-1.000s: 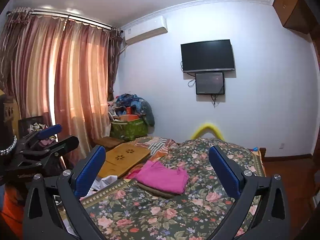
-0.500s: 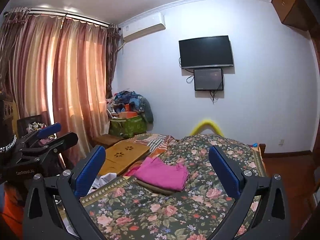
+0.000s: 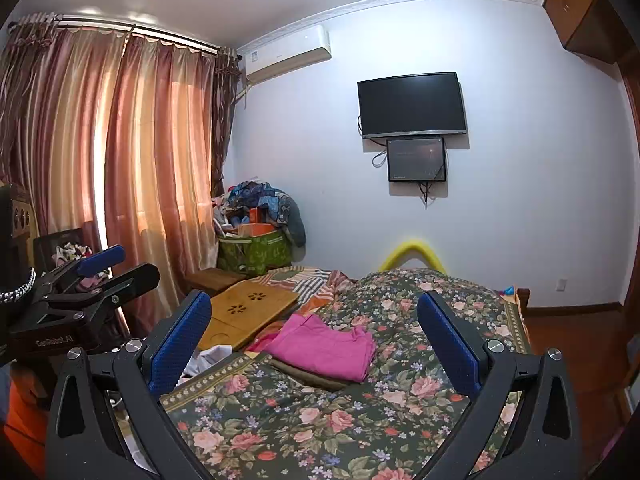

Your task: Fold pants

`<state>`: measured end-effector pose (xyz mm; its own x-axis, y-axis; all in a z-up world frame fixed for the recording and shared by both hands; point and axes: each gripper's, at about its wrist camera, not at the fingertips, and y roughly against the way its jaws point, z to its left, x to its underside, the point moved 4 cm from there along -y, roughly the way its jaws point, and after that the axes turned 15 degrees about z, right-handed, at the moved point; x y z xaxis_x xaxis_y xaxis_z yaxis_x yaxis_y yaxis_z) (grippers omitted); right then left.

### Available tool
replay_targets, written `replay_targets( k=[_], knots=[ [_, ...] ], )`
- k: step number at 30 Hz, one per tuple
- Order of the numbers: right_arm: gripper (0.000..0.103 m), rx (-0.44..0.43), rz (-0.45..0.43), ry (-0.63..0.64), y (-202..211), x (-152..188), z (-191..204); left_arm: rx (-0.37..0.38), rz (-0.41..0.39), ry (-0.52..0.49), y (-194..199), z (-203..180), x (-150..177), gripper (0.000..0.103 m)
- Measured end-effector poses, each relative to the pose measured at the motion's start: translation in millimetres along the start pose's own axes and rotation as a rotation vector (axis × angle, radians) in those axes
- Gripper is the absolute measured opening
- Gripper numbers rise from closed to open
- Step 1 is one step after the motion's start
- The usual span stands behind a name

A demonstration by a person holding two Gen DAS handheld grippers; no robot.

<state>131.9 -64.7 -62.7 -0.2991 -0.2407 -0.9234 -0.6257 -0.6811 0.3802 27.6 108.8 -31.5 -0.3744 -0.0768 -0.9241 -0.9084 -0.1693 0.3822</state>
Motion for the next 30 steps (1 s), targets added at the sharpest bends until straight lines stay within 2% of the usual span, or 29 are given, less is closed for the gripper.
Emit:
replay_targets(
  k=[30],
  knots=[
    [0.103, -0.005, 0.012, -0.009, 1.8, 0.6, -1.7, 0.025, 0.009, 0.006, -3.2, -0.5, 2.6, 0.103]
  ],
)
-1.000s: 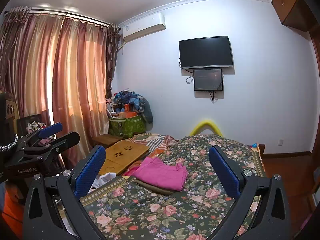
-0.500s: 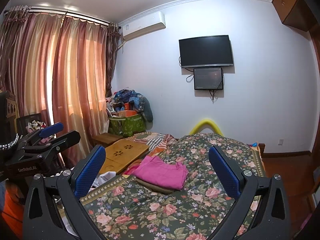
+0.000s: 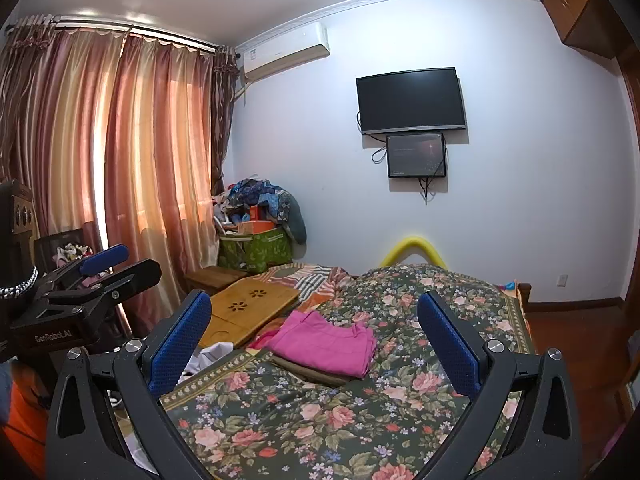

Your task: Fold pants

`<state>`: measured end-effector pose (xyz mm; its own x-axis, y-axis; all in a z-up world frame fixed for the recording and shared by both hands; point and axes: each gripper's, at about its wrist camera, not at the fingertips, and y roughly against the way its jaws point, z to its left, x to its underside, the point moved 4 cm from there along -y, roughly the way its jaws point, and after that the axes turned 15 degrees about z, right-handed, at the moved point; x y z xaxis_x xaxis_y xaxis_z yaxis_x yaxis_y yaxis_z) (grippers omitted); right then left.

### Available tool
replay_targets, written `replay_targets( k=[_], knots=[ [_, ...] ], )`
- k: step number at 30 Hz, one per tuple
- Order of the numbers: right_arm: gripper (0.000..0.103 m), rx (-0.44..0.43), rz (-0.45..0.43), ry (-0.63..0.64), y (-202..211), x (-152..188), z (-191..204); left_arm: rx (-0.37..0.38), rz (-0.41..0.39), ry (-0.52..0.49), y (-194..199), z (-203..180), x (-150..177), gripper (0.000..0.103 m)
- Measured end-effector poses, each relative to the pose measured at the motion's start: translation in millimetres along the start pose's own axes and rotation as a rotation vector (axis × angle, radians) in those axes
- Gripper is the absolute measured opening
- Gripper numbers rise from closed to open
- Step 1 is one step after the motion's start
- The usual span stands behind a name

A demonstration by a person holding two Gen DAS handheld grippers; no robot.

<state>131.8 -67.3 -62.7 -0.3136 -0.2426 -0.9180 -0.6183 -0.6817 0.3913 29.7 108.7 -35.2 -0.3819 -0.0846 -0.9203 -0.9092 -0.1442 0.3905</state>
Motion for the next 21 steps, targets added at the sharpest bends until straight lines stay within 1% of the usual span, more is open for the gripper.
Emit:
replay_targets(
  k=[11, 15, 21],
  knots=[
    [0.103, -0.001, -0.003, -0.006, 0.4, -0.7, 0.4, 0.009, -0.004, -0.007, -0.8, -1.1, 0.0, 0.103],
    [0.103, 0.001, 0.0, -0.011, 0.0, -0.9, 0.1, 0.027, 0.013, -0.01, -2.8, -0.5, 0.6, 0.103],
    [0.103, 0.0, 0.004, -0.015, 0.1, 0.1, -1.1, 0.034, 0.024, -0.003, -4.8, 1.3, 1.5, 0.103]
  ],
)
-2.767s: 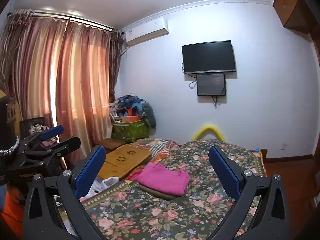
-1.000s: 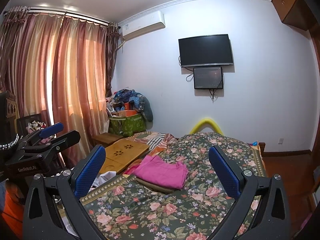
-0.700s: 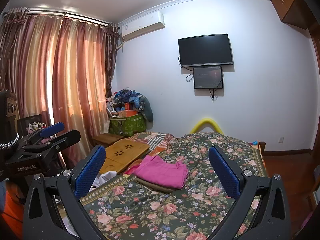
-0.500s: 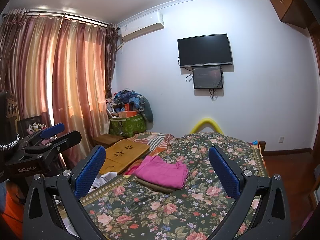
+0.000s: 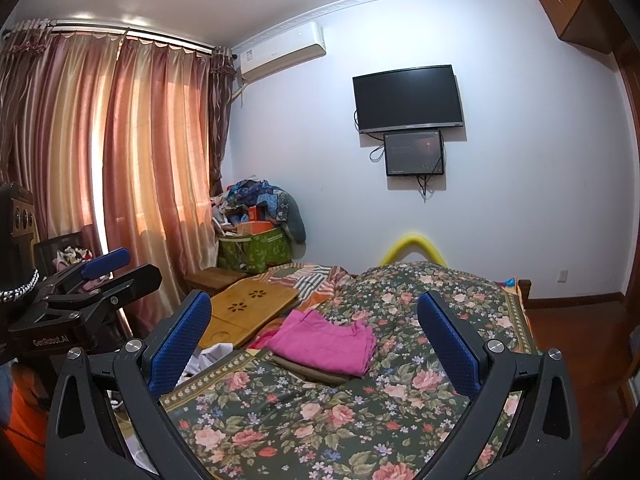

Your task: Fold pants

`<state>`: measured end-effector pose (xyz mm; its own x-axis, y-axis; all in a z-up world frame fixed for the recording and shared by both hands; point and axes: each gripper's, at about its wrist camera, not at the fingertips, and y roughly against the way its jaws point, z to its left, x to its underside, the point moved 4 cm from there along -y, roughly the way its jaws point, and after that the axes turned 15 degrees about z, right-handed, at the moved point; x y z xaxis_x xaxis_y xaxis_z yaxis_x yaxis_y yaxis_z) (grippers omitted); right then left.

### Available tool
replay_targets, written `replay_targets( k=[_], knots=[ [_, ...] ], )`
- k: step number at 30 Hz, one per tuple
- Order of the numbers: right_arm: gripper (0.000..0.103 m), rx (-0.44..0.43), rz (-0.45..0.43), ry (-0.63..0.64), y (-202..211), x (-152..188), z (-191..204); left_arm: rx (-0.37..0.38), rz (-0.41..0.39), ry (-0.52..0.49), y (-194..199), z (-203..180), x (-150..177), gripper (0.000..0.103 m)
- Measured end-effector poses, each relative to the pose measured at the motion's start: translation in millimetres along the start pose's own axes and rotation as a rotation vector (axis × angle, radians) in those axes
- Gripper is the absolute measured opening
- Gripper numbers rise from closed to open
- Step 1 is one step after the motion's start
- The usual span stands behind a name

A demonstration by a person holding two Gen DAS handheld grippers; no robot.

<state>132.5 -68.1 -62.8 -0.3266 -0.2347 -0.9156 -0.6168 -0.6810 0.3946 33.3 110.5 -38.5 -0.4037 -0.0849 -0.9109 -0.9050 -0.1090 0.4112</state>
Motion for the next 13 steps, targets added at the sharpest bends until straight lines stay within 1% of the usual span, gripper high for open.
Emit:
replay_targets(
  k=[13],
  knots=[
    [0.103, -0.004, 0.009, -0.001, -2.6, 0.0, -1.1, 0.033, 0.03, 0.032, -4.8, 7.0, 1.9, 0.103]
  ],
)
